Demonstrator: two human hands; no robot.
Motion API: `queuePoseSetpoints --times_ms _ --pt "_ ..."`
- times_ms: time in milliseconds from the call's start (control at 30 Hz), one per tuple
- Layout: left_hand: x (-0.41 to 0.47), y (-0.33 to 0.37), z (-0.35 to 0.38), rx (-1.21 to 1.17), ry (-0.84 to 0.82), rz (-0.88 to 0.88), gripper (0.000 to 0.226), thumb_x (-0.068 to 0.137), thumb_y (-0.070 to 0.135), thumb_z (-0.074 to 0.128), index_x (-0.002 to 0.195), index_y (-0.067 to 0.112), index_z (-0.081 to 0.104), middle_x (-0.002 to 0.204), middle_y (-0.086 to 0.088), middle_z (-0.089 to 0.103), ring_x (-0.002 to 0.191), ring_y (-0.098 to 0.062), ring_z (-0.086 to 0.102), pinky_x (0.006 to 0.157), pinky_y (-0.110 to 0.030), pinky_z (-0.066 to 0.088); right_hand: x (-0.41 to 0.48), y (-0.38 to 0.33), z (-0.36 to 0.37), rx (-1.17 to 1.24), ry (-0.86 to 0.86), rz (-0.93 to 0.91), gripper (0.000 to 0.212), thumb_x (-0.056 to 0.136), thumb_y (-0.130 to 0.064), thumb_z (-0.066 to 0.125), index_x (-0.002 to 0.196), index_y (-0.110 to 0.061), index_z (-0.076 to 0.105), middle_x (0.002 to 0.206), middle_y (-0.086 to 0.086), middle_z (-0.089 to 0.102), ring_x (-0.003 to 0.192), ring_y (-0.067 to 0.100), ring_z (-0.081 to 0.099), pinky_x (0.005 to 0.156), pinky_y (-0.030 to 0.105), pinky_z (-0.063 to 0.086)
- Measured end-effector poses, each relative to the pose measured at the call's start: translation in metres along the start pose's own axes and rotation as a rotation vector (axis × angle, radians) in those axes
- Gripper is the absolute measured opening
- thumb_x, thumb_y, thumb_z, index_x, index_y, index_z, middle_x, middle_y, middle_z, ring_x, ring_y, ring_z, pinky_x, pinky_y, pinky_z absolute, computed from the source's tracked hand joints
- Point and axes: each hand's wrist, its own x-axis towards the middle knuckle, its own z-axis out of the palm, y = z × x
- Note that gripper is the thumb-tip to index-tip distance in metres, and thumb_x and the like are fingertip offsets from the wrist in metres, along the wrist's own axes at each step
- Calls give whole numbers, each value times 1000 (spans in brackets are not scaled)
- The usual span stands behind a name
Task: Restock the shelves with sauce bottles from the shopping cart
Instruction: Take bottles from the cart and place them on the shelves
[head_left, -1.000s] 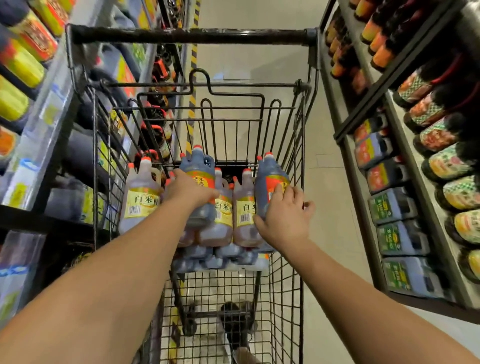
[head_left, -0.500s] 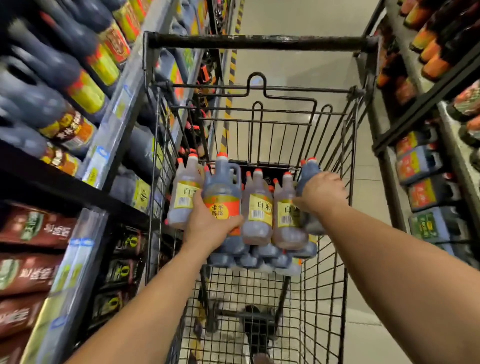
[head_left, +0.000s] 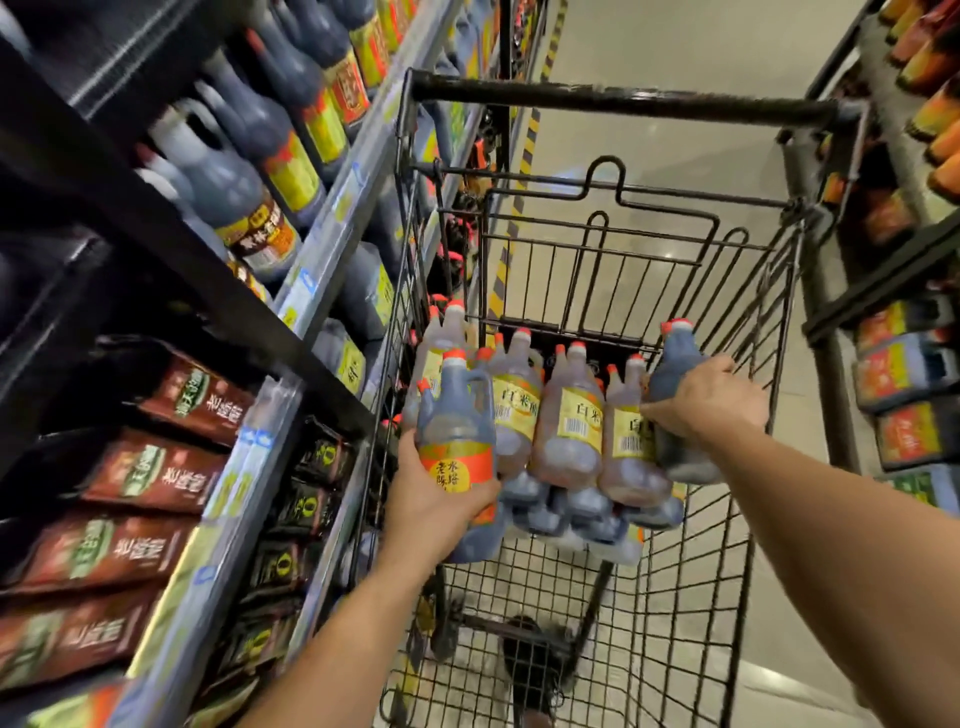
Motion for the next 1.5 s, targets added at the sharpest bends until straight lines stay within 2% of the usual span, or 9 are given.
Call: queuePoseSetpoints --times_ms 267,367,600,733,900,1067,1200,1267,1500 --pt "-42 10 -26 -99 81 92 97 55 29 93 122 55 29 100 28 51 81 15 57 60 -18 43 -64 -3 -16 322 25 -220 96 60 -66 76 125 -13 30 107 7 57 91 31 62 71 41 52" --pt "-67 20 -44 -156 127 150 99 54 28 94 124 56 30 102 29 53 82 18 56 60 -12 44 -101 -9 -27 460 69 -326 96 58 -68 73 125 -14 31 112 8 58 94 32 63 75 44 54" --pt "-138 44 -100 -310 221 325 100 39 49 86 121 65 31 115 29 55 93 10 59 80 -32 54 -197 -25 -60 674 170 -605 108 58 -59 77 141 -19 21 133 6 55 115 32 58 88 46 50" --pt "-179 48 -138 -322 320 479 102 45 30 92 131 46 39 117 18 61 94 0 64 74 -18 52 -256 -36 -82 828 207 -772 114 57 -56 80 146 -17 20 134 4 54 117 28 58 80 35 47" --pt "-229 48 -188 -335 403 570 101 46 31 90 130 50 38 112 41 56 97 14 59 71 -4 45 -328 -53 -110 1048 188 -982 95 55 -53 83 133 -37 32 108 -34 50 99 -10 57 76 14 44" --pt "-268 37 -234 -325 531 642 104 47 30 88 129 64 32 118 41 55 101 13 60 73 -5 46 -385 -73 -126 1087 140 -1074 101 60 -35 90 139 -40 28 116 -25 54 101 -6 58 79 21 48" --pt "-285 20 -269 -382 621 635 103 45 28 88 131 54 38 119 31 61 101 6 64 73 -12 50 -420 -100 -132 1196 -33 -1209 96 70 6 82 143 -23 27 119 -9 51 84 -25 54 66 0 42" --pt "-293 13 -286 -387 663 632 104 45 26 89 134 46 39 119 27 62 101 6 63 72 -9 49 -437 -115 -132 1180 -30 -1248 100 68 7 82 145 -18 23 120 -18 47 86 -31 49 68 -4 38" --pt "-303 -16 -328 -370 776 512 87 52 26 93 113 52 37 110 20 58 95 2 62 72 -20 54 -492 -153 -132 1162 17 -1355 109 67 -26 89 150 -27 19 137 -15 37 121 5 42 96 25 42"
